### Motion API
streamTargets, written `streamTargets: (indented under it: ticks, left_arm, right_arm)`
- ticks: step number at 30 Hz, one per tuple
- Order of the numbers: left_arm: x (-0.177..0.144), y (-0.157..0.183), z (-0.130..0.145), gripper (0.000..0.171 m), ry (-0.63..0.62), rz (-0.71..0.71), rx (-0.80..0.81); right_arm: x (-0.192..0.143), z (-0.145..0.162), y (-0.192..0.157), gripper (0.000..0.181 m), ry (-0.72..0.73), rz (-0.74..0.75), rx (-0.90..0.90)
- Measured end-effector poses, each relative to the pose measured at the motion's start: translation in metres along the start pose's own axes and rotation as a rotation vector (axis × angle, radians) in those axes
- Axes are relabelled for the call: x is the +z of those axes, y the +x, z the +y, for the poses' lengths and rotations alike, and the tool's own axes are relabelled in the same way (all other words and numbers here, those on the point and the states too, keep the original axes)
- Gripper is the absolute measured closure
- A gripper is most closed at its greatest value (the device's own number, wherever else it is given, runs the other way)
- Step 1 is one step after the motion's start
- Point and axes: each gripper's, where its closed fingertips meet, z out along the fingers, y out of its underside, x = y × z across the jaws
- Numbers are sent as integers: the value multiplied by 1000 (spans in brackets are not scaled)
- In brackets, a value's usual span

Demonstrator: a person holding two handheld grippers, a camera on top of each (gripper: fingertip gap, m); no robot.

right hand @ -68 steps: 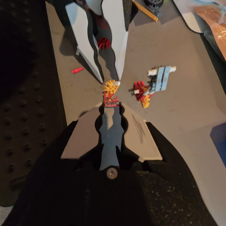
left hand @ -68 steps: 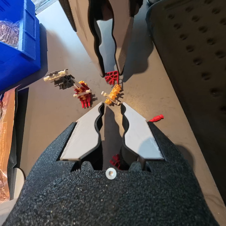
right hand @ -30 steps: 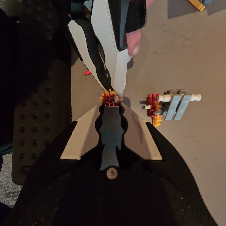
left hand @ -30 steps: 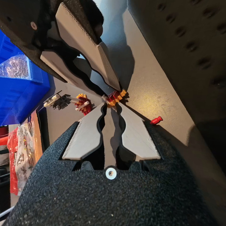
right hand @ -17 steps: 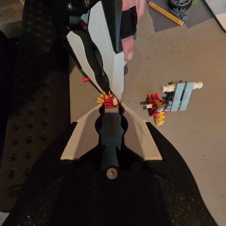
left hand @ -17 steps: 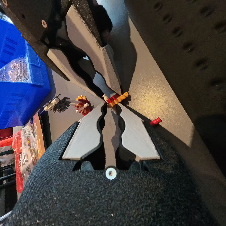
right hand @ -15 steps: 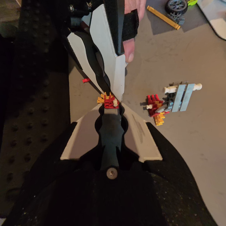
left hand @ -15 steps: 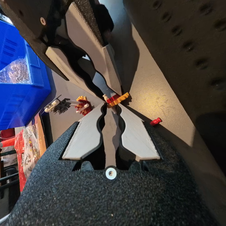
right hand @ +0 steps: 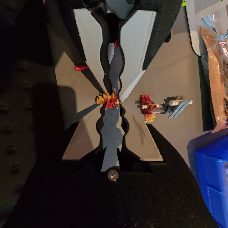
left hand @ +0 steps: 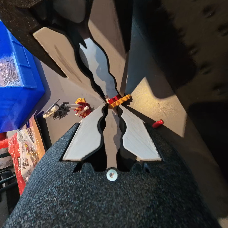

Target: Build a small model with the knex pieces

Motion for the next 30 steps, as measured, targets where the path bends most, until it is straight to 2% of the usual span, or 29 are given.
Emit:
streamTargets:
  ticks: [4, 11, 18, 20, 25, 30]
  left_arm:
    - [1, 0, -1, 159, 3, -1, -35]
    - [1, 1, -2, 159, 5, -10, -61]
    - [1, 0, -2, 160, -3, -7, -52]
    - [2, 1, -3, 160, -23, -6, -30]
    - [3, 0, -3, 160, -29, 19, -13]
    - [4, -1, -3, 159, -23, 27, -16]
  right_arm:
    - [-1, 1, 0, 161, -35, 41, -23]
    - [0, -1, 0, 163, 41, -42, 173]
    - [0, -2, 1, 164, 31, -82, 218]
    - [-1, -2, 0, 164, 45, -140, 291]
    - [-2, -2, 1, 163, 42, -218, 343]
    - [-2, -1, 1, 163, 63, -228, 358]
